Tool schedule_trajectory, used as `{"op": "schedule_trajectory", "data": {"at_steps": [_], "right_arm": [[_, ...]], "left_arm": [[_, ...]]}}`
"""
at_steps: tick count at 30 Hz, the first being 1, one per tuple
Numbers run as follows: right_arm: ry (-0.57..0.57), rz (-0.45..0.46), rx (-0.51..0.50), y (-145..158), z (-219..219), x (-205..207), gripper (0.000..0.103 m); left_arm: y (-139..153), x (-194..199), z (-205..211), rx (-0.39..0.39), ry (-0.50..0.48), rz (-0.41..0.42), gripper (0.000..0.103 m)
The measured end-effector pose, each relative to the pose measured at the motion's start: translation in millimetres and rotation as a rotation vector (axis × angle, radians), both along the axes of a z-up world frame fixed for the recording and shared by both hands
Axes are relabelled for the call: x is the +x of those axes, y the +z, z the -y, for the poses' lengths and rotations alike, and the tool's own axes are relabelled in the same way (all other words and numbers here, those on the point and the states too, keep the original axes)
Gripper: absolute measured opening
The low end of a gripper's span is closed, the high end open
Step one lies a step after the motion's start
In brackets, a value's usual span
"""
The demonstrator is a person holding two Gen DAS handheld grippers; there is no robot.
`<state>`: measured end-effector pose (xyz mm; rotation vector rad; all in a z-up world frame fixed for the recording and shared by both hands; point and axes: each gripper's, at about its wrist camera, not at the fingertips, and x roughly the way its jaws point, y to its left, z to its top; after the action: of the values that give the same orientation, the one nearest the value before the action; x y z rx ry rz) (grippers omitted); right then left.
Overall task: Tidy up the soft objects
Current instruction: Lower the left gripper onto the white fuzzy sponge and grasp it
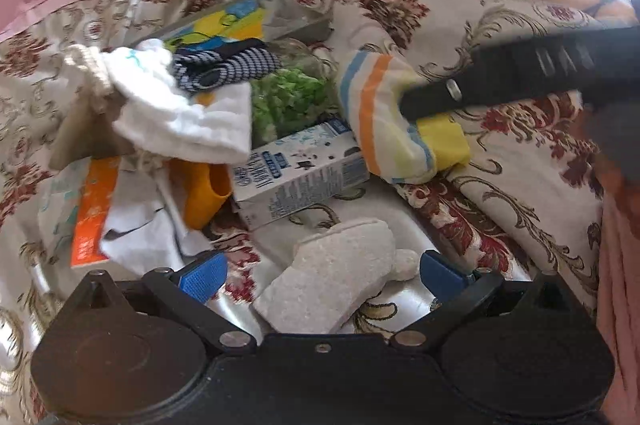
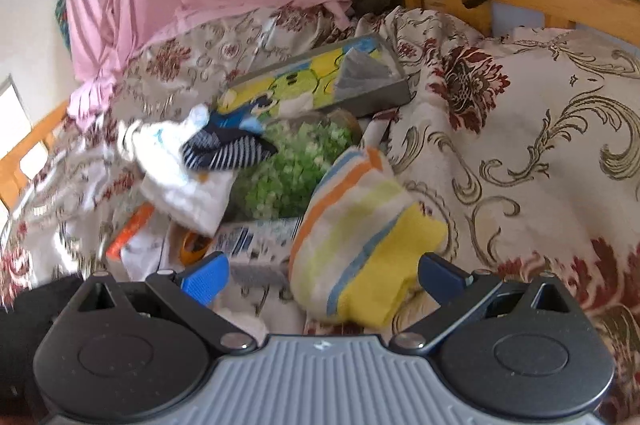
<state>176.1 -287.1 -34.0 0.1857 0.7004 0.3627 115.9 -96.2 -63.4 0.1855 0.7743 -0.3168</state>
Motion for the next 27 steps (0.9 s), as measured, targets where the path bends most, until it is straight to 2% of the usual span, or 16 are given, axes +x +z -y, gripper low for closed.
{"op": "schedule_trajectory", "data": {"at_steps": [4,7,12,19,23,27], "right_arm": [[-0.002,0.008,0.01,-7.8,-0.7,16.0,0.103],[0.031,0.038,-0.009,-11.4,-6.7,23.1,0.103],[0.084,0.107,-0.09,-17.1,-23.3,32.6,0.103],[0.118,0.147,-0.176,-31.2,-36.1,41.5,0.103],[0.122,0.127,-0.156,-33.6,-33.7,44.6,0.103],[0.112,0.1,-0.163,-37.6,-32.7,47.7,0.103]], "left_arm": [[-7.5,11.1,4.3,0.011,-0.056,-0.044,0.102],[-12.0,16.2,4.8,-0.015,-0.082,-0.087,0.102],[-19.5,26.4,4.8,-0.002,-0.123,-0.133,0.101],[-27.9,43.6,-12.5,-0.124,-0.097,-0.225,0.092],[-28.7,39.5,-8.8,-0.139,-0.032,-0.229,0.091],[-27.0,35.4,-2.8,-0.146,-0.017,-0.243,0.091]]}}
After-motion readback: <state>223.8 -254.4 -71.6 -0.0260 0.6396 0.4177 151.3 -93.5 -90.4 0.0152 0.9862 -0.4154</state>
